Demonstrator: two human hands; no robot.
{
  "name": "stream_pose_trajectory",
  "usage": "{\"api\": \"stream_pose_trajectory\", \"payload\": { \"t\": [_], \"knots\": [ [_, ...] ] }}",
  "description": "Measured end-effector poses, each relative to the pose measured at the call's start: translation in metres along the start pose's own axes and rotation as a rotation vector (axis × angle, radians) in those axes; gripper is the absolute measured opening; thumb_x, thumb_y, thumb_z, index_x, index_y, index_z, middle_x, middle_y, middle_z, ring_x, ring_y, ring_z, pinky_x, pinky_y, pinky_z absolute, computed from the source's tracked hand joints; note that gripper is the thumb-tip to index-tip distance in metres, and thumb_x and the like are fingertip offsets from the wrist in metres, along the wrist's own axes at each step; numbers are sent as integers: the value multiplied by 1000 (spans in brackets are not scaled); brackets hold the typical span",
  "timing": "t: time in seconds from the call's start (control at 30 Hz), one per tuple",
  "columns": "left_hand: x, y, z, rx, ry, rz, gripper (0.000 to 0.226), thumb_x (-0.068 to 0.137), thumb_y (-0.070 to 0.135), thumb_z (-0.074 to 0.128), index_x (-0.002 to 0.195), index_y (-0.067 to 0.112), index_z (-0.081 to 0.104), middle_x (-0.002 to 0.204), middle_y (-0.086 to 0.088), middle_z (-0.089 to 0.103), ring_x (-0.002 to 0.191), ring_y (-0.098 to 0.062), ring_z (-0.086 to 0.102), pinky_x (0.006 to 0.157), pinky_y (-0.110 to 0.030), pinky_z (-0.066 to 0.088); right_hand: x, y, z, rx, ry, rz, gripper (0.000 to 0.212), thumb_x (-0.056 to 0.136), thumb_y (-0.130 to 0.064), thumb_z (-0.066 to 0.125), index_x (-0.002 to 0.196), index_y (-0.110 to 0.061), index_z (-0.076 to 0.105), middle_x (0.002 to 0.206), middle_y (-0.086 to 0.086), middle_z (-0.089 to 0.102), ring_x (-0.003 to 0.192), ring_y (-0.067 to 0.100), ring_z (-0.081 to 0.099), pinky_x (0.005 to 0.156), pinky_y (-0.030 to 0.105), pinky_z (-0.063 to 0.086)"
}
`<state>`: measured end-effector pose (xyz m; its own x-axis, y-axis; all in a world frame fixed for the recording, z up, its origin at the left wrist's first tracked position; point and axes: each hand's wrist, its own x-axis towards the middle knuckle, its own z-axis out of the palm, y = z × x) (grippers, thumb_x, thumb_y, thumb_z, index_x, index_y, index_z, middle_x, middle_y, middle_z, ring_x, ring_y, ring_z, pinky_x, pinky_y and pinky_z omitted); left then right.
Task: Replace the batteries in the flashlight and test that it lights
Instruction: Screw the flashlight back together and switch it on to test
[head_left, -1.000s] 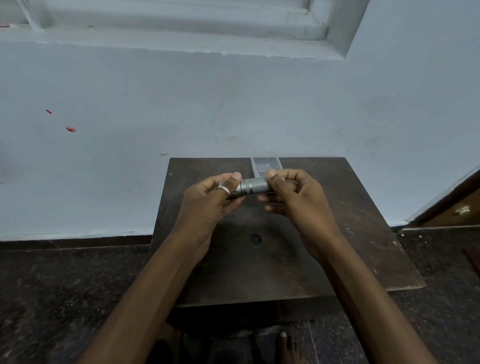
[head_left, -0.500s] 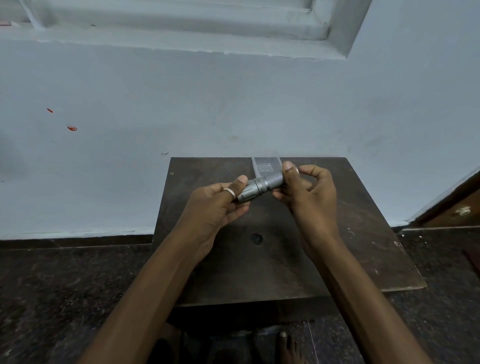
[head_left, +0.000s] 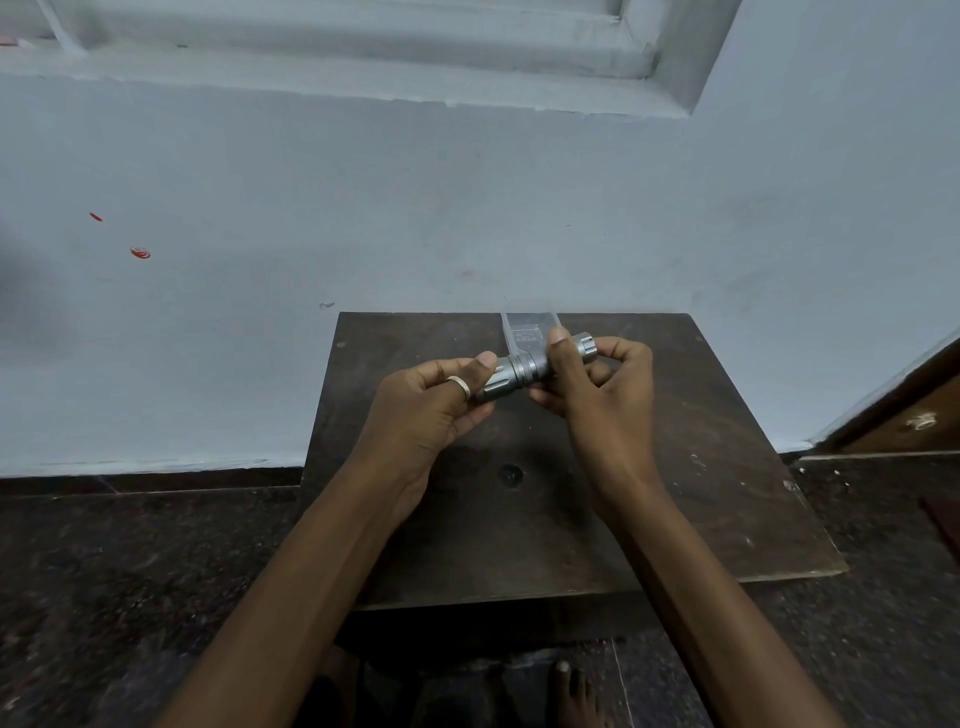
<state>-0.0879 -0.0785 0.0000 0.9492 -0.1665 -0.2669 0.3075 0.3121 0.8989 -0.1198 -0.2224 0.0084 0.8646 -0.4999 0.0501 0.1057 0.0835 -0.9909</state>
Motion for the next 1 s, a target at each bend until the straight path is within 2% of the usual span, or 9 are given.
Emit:
{"api": "stream_pose_trajectory", "payload": {
  "t": [0.07,0.23,0.33,0.47,0.57,0.7,0.77,0.87,1.0],
  "knots": [
    [-1,-1,1,5,9,6,23,83,26,77,92,5,75,96,-10,78,95,-16,73,75,-24,59,0,2,1,-8,-2,12,33,92,-29,72,105,-18,43,76,7,74,71,17,76,79,52,62],
    [-1,-2,3,35,23,23,23,84,27,77,93,6,76,98,-9,78,98,-18,73,76,-25,59,2,4,2,-23,22,14,32,92,-29,73,102,-23,43,69,-5,74,71,14,77,82,54,61],
    [-1,-2,3,47,31,32,28,82,28,78,96,4,75,99,-10,78,98,-18,73,76,-25,59,2,4,2,-8,18,35,31,93,-29,72,103,-23,43,72,-1,75,71,16,77,79,48,63],
    [1,-4,1,90,40,60,34,79,32,80,99,5,75,99,-9,78,98,-16,73,77,-26,59,-1,1,3,73,-3,64,33,93,-25,72,104,-20,41,82,10,70,68,18,75,66,34,64],
    [0,-5,0,127,35,73,34,80,36,79,100,8,75,98,-5,78,97,-15,74,76,-25,59,-3,-2,4,133,2,86,34,92,-19,72,103,-20,40,86,14,68,67,17,75,61,27,61],
    [-1,1,2,211,62,52,37,91,53,61,100,18,72,95,3,79,91,-10,74,72,-25,59,-2,-5,3,191,25,86,33,92,-16,73,101,-18,41,83,8,65,64,15,73,60,28,60],
    [0,5,1,226,113,11,51,93,64,49,111,20,67,103,6,77,97,-9,72,84,-31,57,-1,-5,0,200,32,81,32,92,-16,72,102,-18,41,79,5,65,62,13,72,60,28,61],
    [1,14,-7,128,104,-51,77,89,76,35,136,18,54,131,3,65,121,-15,58,106,-38,44,3,-9,-6,213,40,75,33,93,-15,72,104,-15,41,71,0,70,60,13,72,59,27,60],
    [1,25,-19,-78,78,-93,89,86,80,31,147,16,44,144,-2,56,136,-19,46,115,-43,32,7,-13,-12,208,68,88,37,93,-16,72,111,-11,40,89,17,67,60,16,71,60,28,60]
  ]
}}
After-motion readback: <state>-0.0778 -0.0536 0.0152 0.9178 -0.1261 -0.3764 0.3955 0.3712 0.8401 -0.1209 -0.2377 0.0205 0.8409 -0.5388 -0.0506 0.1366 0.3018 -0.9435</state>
